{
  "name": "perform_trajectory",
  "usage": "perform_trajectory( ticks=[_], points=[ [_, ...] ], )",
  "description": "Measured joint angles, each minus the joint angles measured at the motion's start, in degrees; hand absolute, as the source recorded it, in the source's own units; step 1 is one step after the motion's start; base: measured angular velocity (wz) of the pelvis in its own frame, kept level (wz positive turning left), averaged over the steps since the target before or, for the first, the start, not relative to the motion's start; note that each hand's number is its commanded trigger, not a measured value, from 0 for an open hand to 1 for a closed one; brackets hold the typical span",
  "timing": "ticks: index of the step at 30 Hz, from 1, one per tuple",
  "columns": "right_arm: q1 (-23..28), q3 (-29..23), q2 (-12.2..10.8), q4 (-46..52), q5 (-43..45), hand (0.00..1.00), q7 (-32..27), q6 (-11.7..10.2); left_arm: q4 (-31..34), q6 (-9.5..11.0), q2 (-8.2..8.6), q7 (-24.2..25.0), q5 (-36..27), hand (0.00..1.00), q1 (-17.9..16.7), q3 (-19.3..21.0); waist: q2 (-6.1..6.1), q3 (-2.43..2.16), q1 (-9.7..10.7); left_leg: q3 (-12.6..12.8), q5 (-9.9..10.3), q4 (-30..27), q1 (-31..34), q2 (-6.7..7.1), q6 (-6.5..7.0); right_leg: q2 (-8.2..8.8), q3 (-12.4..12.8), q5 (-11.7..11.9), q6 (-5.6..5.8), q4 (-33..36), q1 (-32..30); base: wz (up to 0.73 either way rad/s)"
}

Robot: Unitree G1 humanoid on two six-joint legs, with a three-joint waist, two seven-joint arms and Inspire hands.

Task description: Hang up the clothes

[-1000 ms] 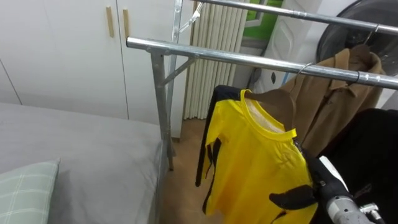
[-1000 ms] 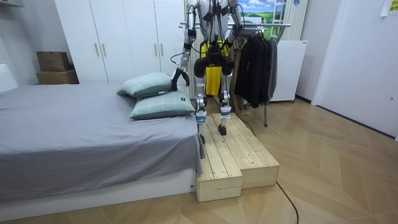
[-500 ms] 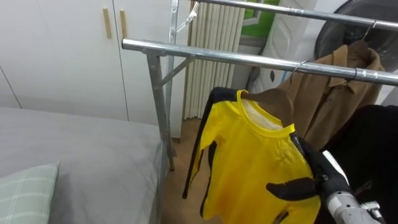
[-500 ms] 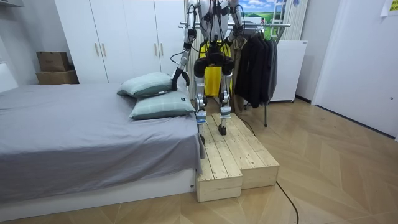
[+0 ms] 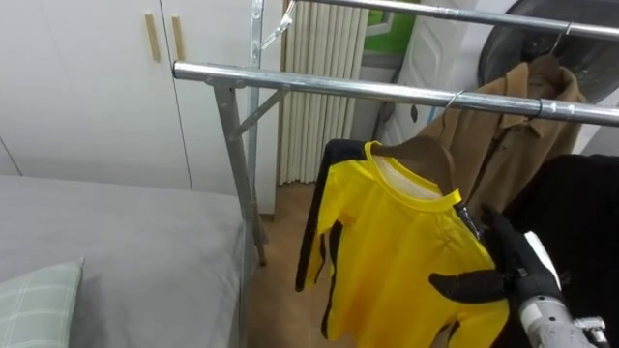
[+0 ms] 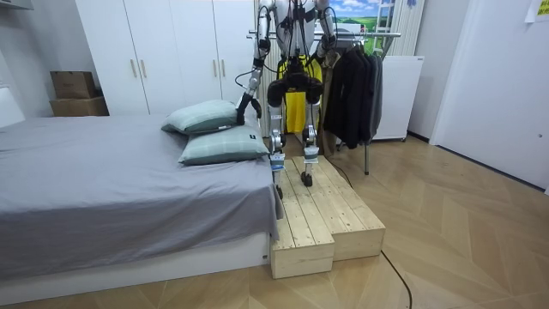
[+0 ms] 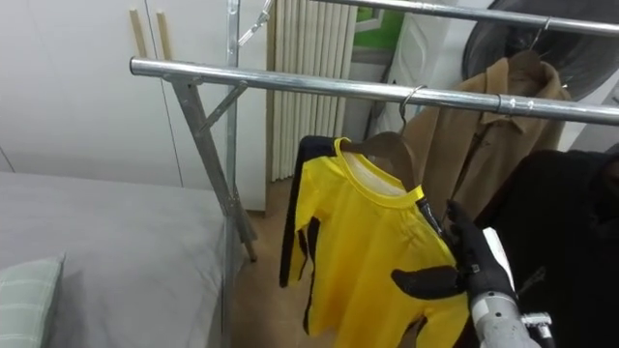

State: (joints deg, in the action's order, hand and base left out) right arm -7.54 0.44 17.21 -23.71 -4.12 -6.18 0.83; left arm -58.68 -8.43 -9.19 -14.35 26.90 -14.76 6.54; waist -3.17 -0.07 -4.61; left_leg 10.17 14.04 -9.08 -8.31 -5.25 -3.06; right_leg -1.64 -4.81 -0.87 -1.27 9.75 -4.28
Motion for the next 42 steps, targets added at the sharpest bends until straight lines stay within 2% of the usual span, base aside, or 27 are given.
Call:
perform_trajectory(
  ticks=[5,8,13,21,24,29,32,37,42],
  points=[
    [4.02,-0.35,-0.38,0.35,-5.00,0.00,-1.24,-0.73,-0.01,-0.12,0.30,-0.02,0.12,0.00,-0.02,0.09,0.52,-0.10,0.18,0.18,0.00,0.44,-0.15,-0.01,0.00,-0.04,0.14,0.00,0.00,0.04,0.09,0.00],
    [4.73,-1.92,-1.79,0.34,-7.36,0.00,-1.72,-0.74,-0.02,-0.12,0.71,-0.02,0.12,0.00,-0.05,0.16,1.07,0.01,0.20,0.61,0.00,0.44,-0.34,-0.03,0.00,-0.18,0.54,0.02,-0.02,0.07,0.08,-0.07],
    [4.78,-1.93,-1.87,0.34,-9.83,0.00,-2.91,-1.69,-0.02,-0.02,0.93,-0.02,0.12,0.00,-0.05,0.16,1.50,0.12,0.25,0.71,0.01,0.43,-0.37,-0.05,-0.02,-0.34,0.93,0.01,-0.02,0.07,0.04,-0.01],
    [4.87,-2.38,-1.86,0.34,-12.73,0.00,-3.72,-2.69,-0.02,0.20,0.94,0.54,0.10,0.00,-0.37,0.35,1.44,0.16,0.52,0.82,0.01,0.39,-0.42,-0.04,-0.02,-0.35,1.06,0.01,-0.02,0.10,-0.08,0.00],
    [4.98,-2.75,-1.84,0.32,-18.13,0.00,-3.70,-2.71,0.00,0.25,0.92,1.13,0.09,0.00,-0.72,0.56,1.40,0.17,1.03,0.96,0.01,0.39,-0.38,-0.04,-0.03,-0.39,1.14,-0.01,0.02,0.17,-0.26,0.00],
    [8.50,-3.74,-1.80,-0.73,-22.50,0.00,-4.24,-2.82,0.03,0.34,0.88,1.12,-0.33,0.00,-0.98,0.57,1.03,0.35,1.41,0.98,0.04,0.44,-0.40,-0.03,-0.03,-0.39,1.29,-0.19,0.17,0.34,-0.37,0.00],
    [9.83,-3.78,-1.82,-2.74,-22.57,0.00,-4.31,-2.81,0.03,0.47,0.76,1.12,-0.36,0.00,-1.01,0.87,0.73,0.56,1.46,1.12,0.14,0.53,-0.39,-0.01,-0.07,-0.38,1.38,-0.55,0.17,1.00,-0.72,-0.01],
    [11.39,-3.77,-2.02,-5.13,-22.56,0.00,-4.09,-2.79,0.13,0.55,0.76,1.12,-0.45,0.00,-1.13,1.19,0.85,0.58,1.91,1.23,0.22,0.63,-0.33,-0.04,-0.05,-0.41,1.49,-0.59,0.19,0.86,-0.78,-0.01],
    [13.40,-3.61,-3.32,-7.39,-22.51,0.00,-2.99,-2.78,0.12,0.55,0.76,1.04,-0.55,0.00,-1.73,1.20,0.89,0.58,2.92,1.41,0.23,0.74,-0.34,-0.04,-0.04,-0.42,1.49,-0.59,0.19,0.88,-0.85,0.00]
  ],
)
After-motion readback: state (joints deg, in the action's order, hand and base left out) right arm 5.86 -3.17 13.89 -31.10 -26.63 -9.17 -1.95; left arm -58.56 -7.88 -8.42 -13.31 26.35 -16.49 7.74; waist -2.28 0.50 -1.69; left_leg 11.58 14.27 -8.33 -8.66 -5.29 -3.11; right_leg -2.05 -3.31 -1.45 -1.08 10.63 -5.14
